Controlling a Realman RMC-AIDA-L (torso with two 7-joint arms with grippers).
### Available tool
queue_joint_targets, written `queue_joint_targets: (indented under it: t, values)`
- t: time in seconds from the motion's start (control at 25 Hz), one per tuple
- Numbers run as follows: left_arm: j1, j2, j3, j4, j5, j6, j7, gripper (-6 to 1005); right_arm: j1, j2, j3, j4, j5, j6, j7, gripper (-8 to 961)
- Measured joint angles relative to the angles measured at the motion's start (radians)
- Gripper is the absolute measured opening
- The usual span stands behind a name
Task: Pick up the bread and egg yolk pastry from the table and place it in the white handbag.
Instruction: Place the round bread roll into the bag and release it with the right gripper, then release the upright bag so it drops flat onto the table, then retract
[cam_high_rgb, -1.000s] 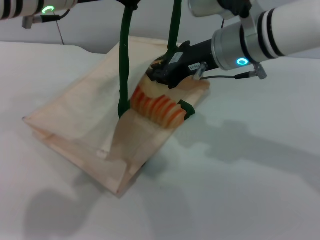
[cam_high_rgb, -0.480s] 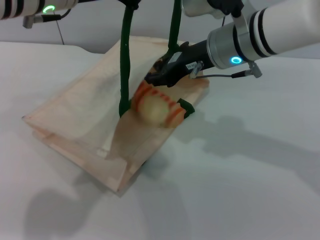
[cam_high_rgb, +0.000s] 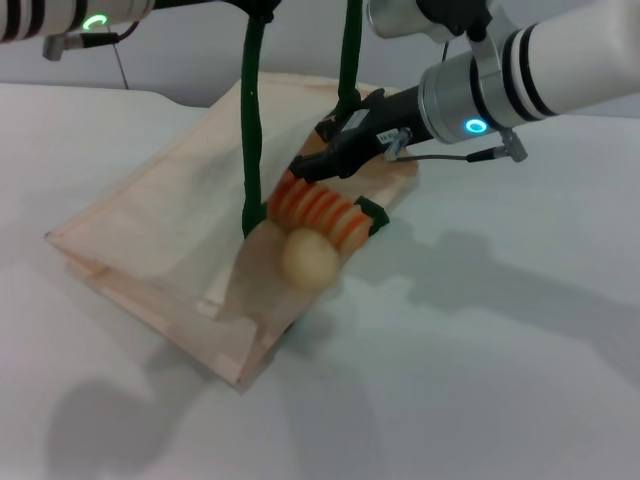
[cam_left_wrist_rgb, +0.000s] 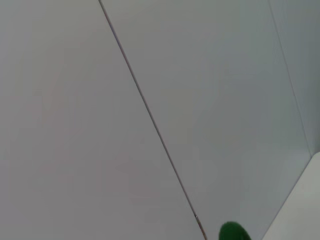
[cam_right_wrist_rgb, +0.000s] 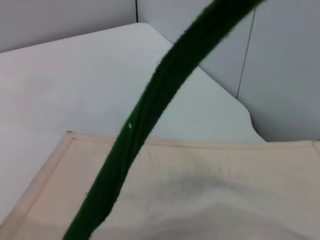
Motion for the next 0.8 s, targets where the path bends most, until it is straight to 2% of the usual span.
queue_joint_targets:
  t: [0.44,0.72,0.8]
  values:
    - [0.006,0.004,-0.035,-0.050,0.000,0.003,0.008,212,-0.033,-0.010,0.024,0.014,-0.014,-0.006,0.018,653]
    - [0.008,0.004,-0.041,-0.060,0.003,0.004,0.027,213,-0.056,-0.011,0.073,0.016,-0.123,-0.016,0.077,651]
    - [0.008,0.004,-0.045,-0.073,0.004,0.004,0.032,272,-0.064,-0.012,0.096,0.013,-0.170,-0.020,0.101,651]
